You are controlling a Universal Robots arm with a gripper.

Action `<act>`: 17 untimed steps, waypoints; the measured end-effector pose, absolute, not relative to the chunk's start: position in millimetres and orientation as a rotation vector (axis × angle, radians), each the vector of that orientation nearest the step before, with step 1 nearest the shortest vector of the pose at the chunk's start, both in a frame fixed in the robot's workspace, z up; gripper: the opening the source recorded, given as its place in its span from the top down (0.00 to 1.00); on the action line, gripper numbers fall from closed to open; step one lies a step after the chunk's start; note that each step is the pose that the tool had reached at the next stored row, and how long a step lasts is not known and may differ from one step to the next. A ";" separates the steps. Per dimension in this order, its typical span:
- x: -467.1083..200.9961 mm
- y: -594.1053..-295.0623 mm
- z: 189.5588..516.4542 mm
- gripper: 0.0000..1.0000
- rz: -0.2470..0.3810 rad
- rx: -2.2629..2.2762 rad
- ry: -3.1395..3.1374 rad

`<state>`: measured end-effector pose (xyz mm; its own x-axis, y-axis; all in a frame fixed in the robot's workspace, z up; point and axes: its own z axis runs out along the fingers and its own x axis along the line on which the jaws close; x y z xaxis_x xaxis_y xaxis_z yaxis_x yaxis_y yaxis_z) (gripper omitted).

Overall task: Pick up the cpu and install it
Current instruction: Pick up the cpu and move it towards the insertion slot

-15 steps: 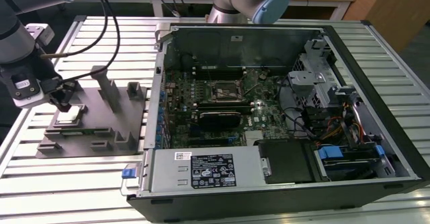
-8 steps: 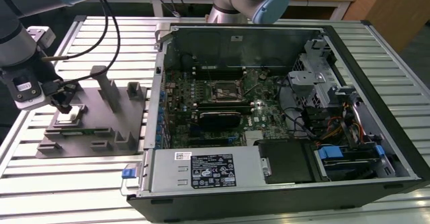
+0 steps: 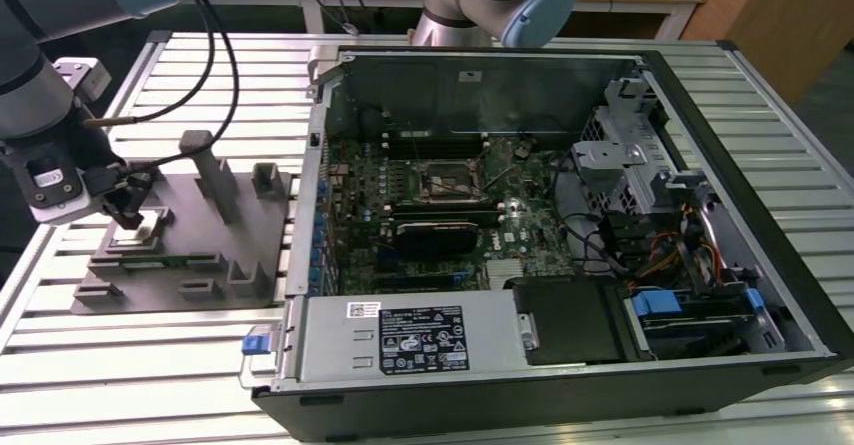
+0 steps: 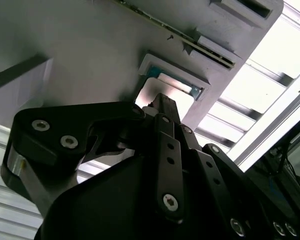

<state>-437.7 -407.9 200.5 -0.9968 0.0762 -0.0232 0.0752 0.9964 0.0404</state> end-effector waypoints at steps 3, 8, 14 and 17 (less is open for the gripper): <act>-437.9 -408.8 199.4 0.89 0.062 0.118 3.114; -438.0 -408.9 198.7 0.89 0.061 0.118 3.114; -438.0 -408.9 197.8 0.65 0.061 0.118 3.114; -438.0 -408.9 197.4 0.59 0.061 0.118 3.114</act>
